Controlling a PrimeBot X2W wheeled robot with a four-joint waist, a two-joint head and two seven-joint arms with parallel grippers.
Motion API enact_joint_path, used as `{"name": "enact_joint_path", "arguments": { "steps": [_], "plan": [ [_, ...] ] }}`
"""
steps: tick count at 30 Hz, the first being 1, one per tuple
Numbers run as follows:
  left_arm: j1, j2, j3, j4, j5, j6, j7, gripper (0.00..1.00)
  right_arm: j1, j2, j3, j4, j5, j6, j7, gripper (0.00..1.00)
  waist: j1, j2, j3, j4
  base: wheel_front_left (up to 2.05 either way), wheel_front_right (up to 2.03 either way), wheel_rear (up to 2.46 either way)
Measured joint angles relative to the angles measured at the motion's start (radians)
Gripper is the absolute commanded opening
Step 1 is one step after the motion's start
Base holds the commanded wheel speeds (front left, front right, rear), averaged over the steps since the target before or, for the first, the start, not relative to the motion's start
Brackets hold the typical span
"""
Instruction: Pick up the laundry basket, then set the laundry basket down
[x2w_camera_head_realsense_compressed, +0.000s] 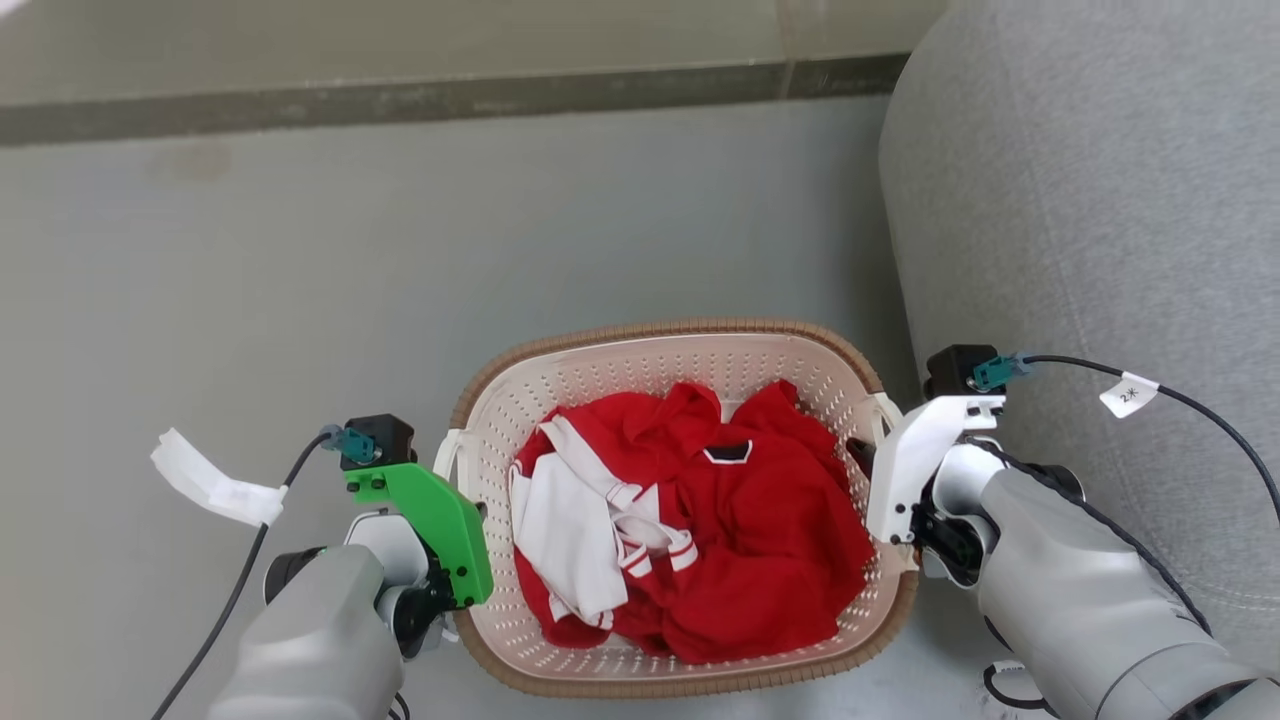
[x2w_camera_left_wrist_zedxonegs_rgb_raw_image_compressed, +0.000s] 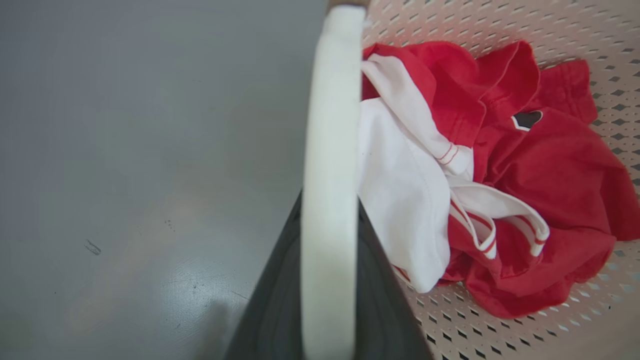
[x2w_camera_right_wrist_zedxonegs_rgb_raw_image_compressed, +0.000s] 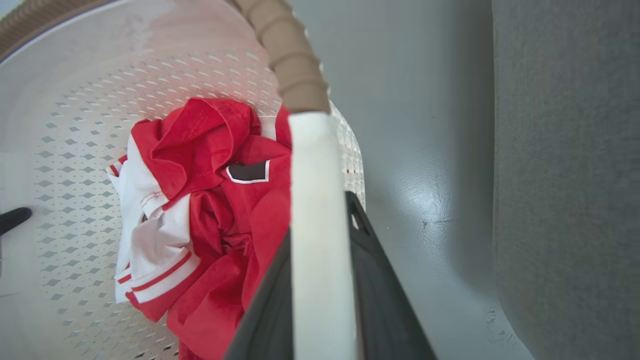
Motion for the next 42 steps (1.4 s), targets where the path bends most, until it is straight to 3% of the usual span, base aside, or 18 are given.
{"name": "enact_joint_path", "arguments": {
  "steps": [16, 42],
  "plan": [
    [0.000, 0.000, -0.013, 0.014, -0.043, 0.000, 0.084, 0.00, 0.000, 0.000, 0.024, 0.004, 0.034, -0.008, 0.076, 0.00, 0.0000, 0.0000, -0.049, -0.009, 0.00, 0.00, 0.00],
    [0.000, 0.000, -0.035, 0.010, -0.053, 0.000, 0.083, 0.00, 0.000, -0.012, 0.063, -0.007, 0.069, -0.008, 0.075, 0.00, 0.0000, 0.0000, -0.049, -0.011, 0.00, 0.00, 0.00]
  ]
}}
